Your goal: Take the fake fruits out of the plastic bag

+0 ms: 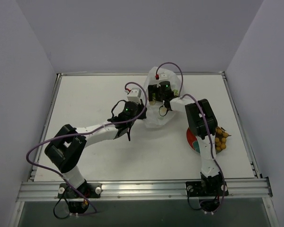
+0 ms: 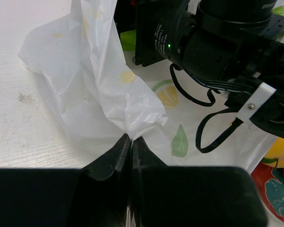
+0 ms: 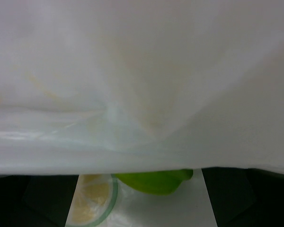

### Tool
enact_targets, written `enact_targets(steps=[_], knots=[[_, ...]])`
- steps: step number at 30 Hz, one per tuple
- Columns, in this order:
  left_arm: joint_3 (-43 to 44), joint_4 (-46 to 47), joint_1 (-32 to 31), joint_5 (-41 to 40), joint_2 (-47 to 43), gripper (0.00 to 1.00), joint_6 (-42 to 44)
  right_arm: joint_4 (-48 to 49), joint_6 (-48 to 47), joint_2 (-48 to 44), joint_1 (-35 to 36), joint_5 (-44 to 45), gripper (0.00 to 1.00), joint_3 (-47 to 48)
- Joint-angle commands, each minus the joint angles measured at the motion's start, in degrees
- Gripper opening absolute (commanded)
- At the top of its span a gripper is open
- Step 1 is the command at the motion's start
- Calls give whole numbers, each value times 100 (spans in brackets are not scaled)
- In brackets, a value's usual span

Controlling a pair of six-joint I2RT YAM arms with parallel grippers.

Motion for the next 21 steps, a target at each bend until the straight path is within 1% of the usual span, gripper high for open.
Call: enact_targets(steps=[1, 2, 3, 4, 6, 7, 8, 9, 10, 12, 14, 15, 16, 17, 21], knots=[[321, -86, 5, -88, -89, 2, 140, 102, 34, 234, -106, -264, 98, 499], [338, -95, 5, -88, -80, 2, 148, 40, 43, 260, -115, -308, 95, 578], [347, -95, 5, -80, -71, 2, 148, 91, 43, 269, -106, -361, 88, 605], [356, -95, 5, -80, -45, 2, 148, 170, 43, 217, -115, -387, 72, 545], [382, -112, -4, -71, -36, 2, 183, 714, 174, 77, -106, -361, 59, 255], [391, -113, -4, -71, -36, 2, 192, 838, 244, -63, -106, -405, 45, -16], [391, -113, -12, -88, -36, 2, 201, 1013, 323, -125, -115, -414, 40, -123], [383, -113, -13, -97, -45, 2, 219, 1093, 341, -257, -106, -396, 38, -246], [374, -113, -13, -97, -45, 2, 219, 1137, 368, -336, -97, -388, 32, -473], [339, -104, -21, -132, -62, 2, 236, 1225, 412, -616, -62, -274, 29, -729], [321, -77, -21, -150, -71, 2, 236, 1392, 447, -881, -36, -212, 27, -1230], [312, -43, -21, -159, -89, 2, 236, 1428, 517, -1186, -1, -160, 25, -1397], [312, -25, -30, -159, -89, 2, 236, 1471, 544, -1329, 17, -124, 22, -1555], [312, 10, -21, -150, -89, 2, 236, 1498, 570, -1478, 43, -98, 21, -1853], [330, 168, -30, -159, -80, 2, 193, 1410, 658, -2373, 306, 341, 20, -2513]])
